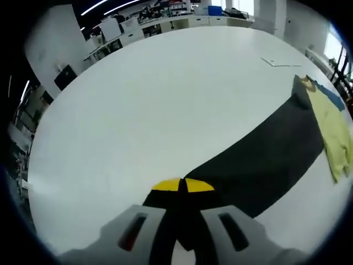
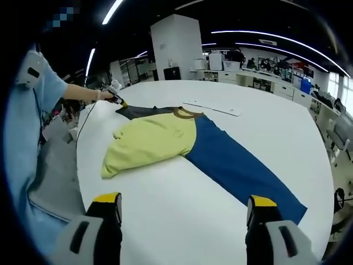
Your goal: Fold the garment on the visible template until the final outline fits inside the template.
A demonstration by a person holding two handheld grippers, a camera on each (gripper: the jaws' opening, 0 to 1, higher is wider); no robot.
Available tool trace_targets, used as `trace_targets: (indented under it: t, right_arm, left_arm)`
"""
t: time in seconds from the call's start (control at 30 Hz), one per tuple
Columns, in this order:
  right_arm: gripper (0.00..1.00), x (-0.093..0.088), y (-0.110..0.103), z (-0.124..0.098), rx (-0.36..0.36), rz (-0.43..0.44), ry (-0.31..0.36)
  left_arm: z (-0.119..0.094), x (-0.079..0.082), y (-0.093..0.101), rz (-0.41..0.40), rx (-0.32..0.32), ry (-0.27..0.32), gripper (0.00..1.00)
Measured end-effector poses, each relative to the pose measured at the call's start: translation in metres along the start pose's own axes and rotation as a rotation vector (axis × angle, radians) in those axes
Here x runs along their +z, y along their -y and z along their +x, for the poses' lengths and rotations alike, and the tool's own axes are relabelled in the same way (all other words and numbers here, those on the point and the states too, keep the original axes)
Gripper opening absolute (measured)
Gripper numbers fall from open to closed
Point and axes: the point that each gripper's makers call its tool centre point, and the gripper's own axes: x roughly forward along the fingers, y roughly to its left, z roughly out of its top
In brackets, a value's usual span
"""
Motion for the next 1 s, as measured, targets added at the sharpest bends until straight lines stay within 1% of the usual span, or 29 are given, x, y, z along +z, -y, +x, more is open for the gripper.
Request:
trace_targets:
  t: [0.07, 0.13, 0.27, 0.3, 0.37, 0.4, 0.53, 0.63, 0.87, 0.93, 0.97, 1.0]
  right_arm:
    - [0.95, -0.001, -0.002, 0.003, 0.004, 0.003, 0.004]
    - [0.95, -0.002, -0.005, 0.005, 0.011, 0.007, 0.006]
    - [0.94, -0.003, -0.01, 0.01, 0.028, 0.005, 0.007]
    - [0.94, -0.003, -0.01, 0.01, 0.033, 0.007, 0.005]
    - [0.94, -0.005, -0.01, 0.012, 0.035, 0.002, 0.0]
    - [0.94, -0.005, -0.01, 0.012, 0.036, 0.002, 0.001]
    - [0.94, -0.003, -0.008, 0.012, 0.038, 0.002, 0.009]
    - [0.94, -0.002, -0.005, 0.01, 0.035, 0.003, 0.013]
    - [0.94, -0.004, -0.001, 0.003, 0.02, 0.008, 0.02]
    - [0.94, -0.006, 0.0, 0.001, 0.019, 0.014, 0.02]
    - [0.94, -0.007, 0.0, 0.001, 0.019, 0.017, 0.022]
    - [0.94, -0.006, 0.0, 0.001, 0.016, 0.02, 0.027]
  left_arm:
    - [-0.004, -0.006, 0.001, 0.0, -0.002, -0.017, 0.0]
    - [-0.005, -0.012, 0.001, -0.028, -0.008, -0.032, 0.0]
    - [-0.013, -0.023, 0.01, -0.011, -0.017, -0.04, 0.0]
    - [-0.014, -0.027, 0.008, -0.002, -0.014, -0.051, 0.0]
    - [-0.015, -0.031, 0.008, -0.048, -0.024, -0.054, 0.0]
    - [-0.015, -0.032, 0.006, -0.035, -0.019, -0.05, 0.0]
    - [-0.015, -0.031, 0.006, -0.043, -0.016, -0.044, 0.0]
    - [-0.015, -0.031, 0.006, -0.035, -0.014, -0.045, 0.0]
    - [-0.017, -0.031, 0.005, -0.076, -0.012, -0.022, 0.0]
    - [-0.018, -0.029, 0.007, -0.06, -0.025, -0.004, 0.04]
    - [-0.019, -0.029, 0.008, -0.051, -0.033, -0.003, 0.08]
    - [-0.02, -0.029, 0.008, -0.028, -0.033, 0.003, 0.15]
